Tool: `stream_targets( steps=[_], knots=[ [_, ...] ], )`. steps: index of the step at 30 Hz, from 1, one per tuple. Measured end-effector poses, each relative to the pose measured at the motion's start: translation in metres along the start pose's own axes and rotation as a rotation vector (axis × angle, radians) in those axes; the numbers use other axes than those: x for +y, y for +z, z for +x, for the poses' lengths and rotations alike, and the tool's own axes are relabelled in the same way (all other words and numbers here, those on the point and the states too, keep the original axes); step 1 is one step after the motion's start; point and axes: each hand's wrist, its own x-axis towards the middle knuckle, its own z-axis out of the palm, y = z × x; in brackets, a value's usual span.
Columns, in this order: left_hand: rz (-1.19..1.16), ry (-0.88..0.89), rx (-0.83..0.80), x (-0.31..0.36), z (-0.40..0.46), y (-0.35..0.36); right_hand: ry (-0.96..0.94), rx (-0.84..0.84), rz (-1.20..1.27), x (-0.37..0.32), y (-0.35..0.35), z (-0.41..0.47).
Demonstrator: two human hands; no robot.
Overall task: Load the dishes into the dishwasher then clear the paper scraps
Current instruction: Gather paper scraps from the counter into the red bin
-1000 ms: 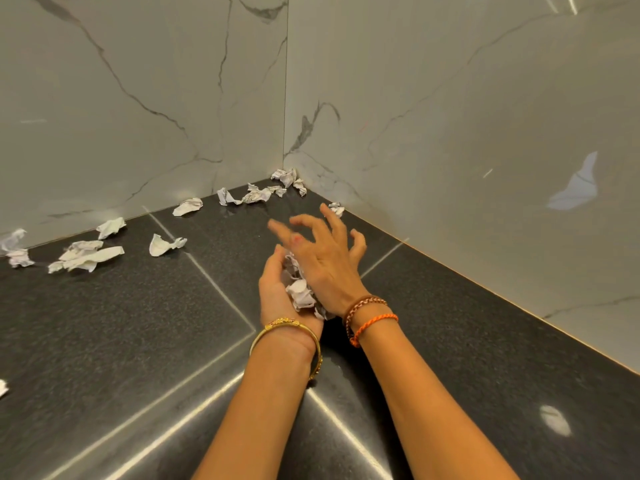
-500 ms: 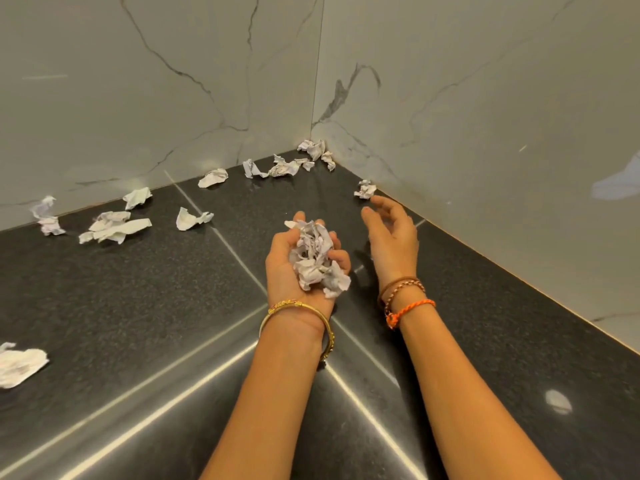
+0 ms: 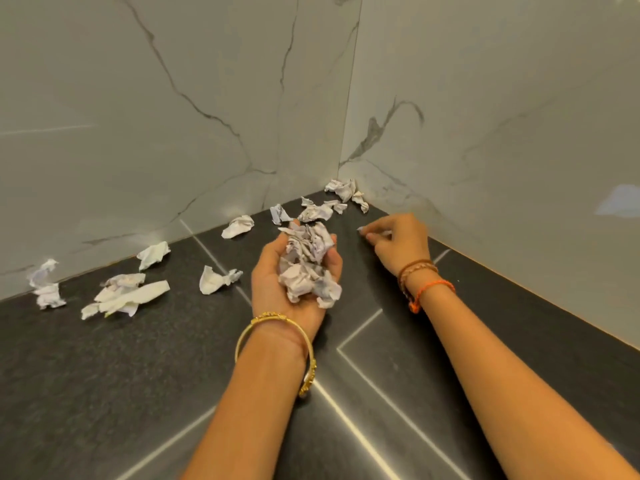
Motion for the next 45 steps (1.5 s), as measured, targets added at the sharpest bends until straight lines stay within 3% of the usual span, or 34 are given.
stream_targets(
  steps=[4,6,7,9,11,13,16,22,26,30,35,39,43,45],
  knots=[
    [-0.044,0.074,-0.025,0.010,0.007,-0.002,0.062,0.026,0.890,-0.026,0.008,-0.022],
    [-0.079,0.108,-0.038,0.014,0.009,-0.003,0.020,0.006,1.148,-0.039,0.002,-0.027],
    [-0.078,0.114,-0.047,0.015,0.010,-0.004,-0.059,-0.035,1.164,-0.045,-0.002,-0.030],
    [-0.016,0.109,-0.058,0.015,0.010,-0.005,-0.276,-0.111,0.988,-0.054,-0.003,-0.039],
    [0.029,0.089,-0.059,0.013,0.010,-0.005,-0.497,-0.115,0.618,-0.059,0.007,-0.047],
    [-0.001,0.085,-0.058,0.014,0.009,-0.006,-0.611,-0.038,0.295,-0.059,0.019,-0.052],
    [-0.004,0.099,-0.054,0.015,0.009,-0.007,-0.723,0.092,0.067,-0.050,0.027,-0.050],
    [0.035,0.123,-0.064,0.014,0.008,-0.005,-0.669,0.080,0.152,-0.057,0.036,-0.060],
    [0.029,0.111,-0.071,0.014,0.010,-0.007,-0.459,-0.019,0.413,-0.062,0.039,-0.061],
    [0.055,0.130,-0.068,0.011,0.011,-0.007,-0.373,0.032,0.388,-0.059,0.039,-0.061],
    [0.026,0.146,-0.068,0.012,0.009,-0.007,-0.480,0.128,0.387,-0.063,0.039,-0.066],
    [-0.083,0.127,-0.102,0.017,0.006,-0.005,-0.457,0.141,0.418,-0.064,0.035,-0.068],
    [-0.140,0.103,-0.106,0.022,0.005,-0.003,-0.441,-0.002,0.800,-0.059,0.024,-0.061],
    [-0.170,0.105,-0.084,0.026,0.006,-0.004,-0.542,-0.098,0.739,-0.048,0.017,-0.060]
  ],
)
